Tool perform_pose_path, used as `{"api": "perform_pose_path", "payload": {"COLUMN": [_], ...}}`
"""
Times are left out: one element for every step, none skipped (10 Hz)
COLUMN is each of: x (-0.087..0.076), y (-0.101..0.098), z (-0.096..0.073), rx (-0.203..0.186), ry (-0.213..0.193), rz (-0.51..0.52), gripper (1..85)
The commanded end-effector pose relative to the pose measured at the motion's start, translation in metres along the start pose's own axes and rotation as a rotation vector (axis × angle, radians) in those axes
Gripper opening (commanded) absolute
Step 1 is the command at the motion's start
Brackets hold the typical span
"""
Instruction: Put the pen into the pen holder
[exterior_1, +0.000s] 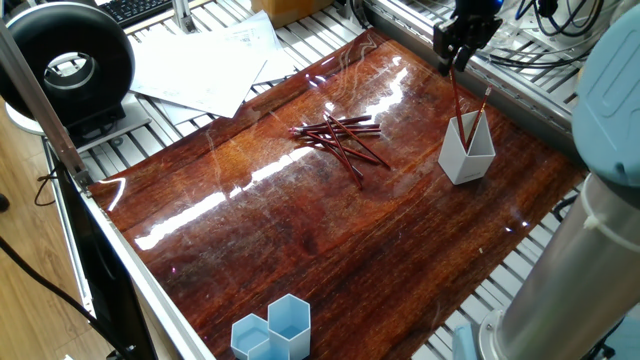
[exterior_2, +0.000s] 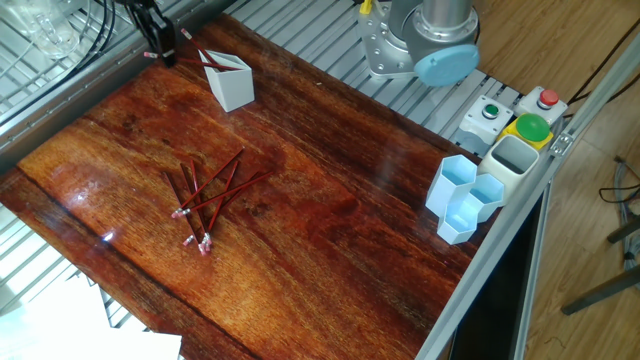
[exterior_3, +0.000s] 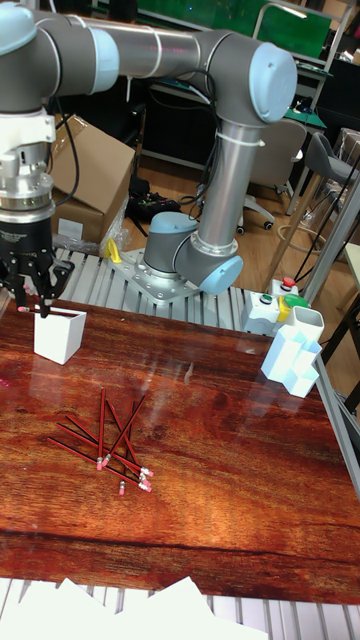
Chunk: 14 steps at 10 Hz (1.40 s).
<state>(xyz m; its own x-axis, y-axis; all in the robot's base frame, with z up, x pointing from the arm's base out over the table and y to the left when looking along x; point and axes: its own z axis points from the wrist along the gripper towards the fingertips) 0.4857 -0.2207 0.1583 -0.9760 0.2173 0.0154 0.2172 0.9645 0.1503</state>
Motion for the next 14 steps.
{"api": "perform_pose_path", "payload": {"x": [-0.001, 0.002, 0.005, 0.006, 0.007, 0.008, 0.007, 0.007, 0.007, 0.005, -0.001, -0.006, -0.005, 0.0], "y": [-0.001, -0.005, -0.004, -0.004, -0.004, -0.002, 0.001, 0.006, 0.011, 0.019, 0.018, 0.016, 0.018, 0.011], "z": [0.001, 0.0, -0.001, -0.002, -0.003, -0.007, -0.011, -0.018, -0.025, -0.029, -0.031, -0.034, -0.035, -0.036], "rx": [0.001, 0.019, 0.019, 0.02, 0.026, 0.026, 0.029, 0.029, 0.034, 0.027, 0.052, 0.078, 0.078, 0.102], "ry": [0.001, 0.01, 0.016, 0.018, 0.016, 0.018, 0.017, 0.017, 0.013, -0.003, -0.033, -0.065, -0.066, -0.051], "rz": [0.018, 0.033, 0.047, 0.053, 0.053, 0.053, 0.053, 0.053, 0.041, 0.028, -0.001, -0.038, -0.049, -0.061], "gripper": [24.7, 10.0, 5.3, 2.7, 1.7, 1.7, 1.3, 1.0, 1.0, 1.0, 1.0, 1.0, 1.0, 1.0]}}
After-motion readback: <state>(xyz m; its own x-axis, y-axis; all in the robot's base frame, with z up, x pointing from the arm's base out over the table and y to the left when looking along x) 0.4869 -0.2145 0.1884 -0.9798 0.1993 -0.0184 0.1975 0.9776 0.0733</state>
